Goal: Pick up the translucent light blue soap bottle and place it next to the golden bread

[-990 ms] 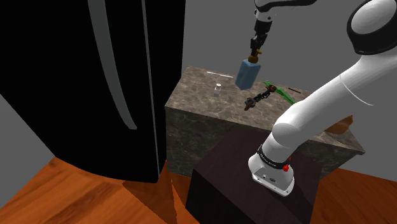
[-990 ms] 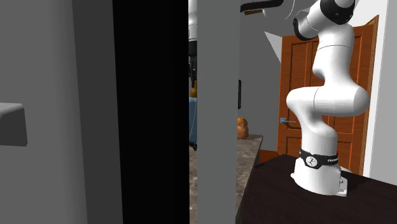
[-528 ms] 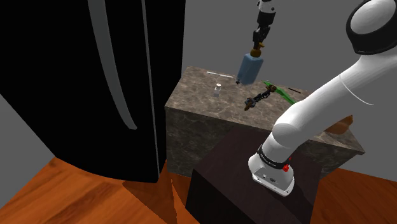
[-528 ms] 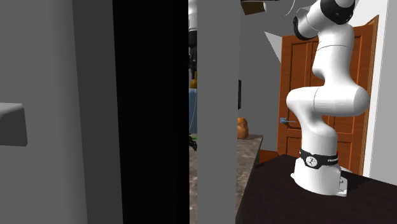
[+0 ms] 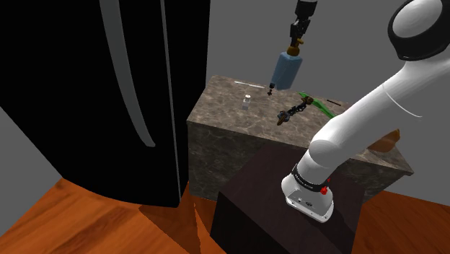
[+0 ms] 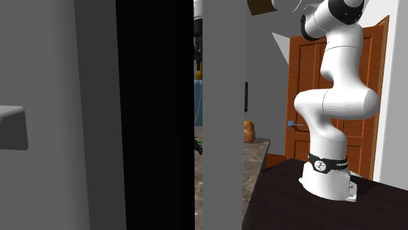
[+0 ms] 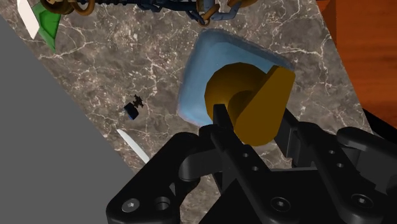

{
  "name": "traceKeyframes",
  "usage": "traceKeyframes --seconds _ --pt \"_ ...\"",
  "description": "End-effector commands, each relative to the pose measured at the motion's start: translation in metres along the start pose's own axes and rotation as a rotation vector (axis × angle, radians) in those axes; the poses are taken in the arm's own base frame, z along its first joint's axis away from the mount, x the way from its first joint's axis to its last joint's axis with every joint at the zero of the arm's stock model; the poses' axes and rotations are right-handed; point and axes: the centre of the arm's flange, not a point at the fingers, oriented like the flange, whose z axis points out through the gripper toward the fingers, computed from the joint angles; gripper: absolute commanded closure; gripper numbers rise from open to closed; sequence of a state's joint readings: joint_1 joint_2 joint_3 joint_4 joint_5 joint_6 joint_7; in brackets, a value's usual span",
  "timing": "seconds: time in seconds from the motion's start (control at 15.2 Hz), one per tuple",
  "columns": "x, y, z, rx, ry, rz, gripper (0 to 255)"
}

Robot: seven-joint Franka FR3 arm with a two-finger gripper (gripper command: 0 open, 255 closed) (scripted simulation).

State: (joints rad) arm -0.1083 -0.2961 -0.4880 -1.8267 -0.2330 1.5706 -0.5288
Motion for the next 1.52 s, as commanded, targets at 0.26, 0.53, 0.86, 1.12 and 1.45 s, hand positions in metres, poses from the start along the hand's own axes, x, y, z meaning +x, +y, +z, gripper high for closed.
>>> traceKeyframes --seconds 0.26,0.53,0.86,1.12,1.45 --pt "-0.001 0.003 -0.032 0.0 0.0 0.0 255" --pt "-0.002 0.004 -0.053 0.0 0.0 0.0 255" --pt "-0.003 0.007 -0.079 0.0 0.0 0.0 255" --pt "-0.004 0.008 -0.1 0.0 0.0 0.0 255" --pt "-0.018 0.014 -0.12 0.0 0.0 0.0 255"
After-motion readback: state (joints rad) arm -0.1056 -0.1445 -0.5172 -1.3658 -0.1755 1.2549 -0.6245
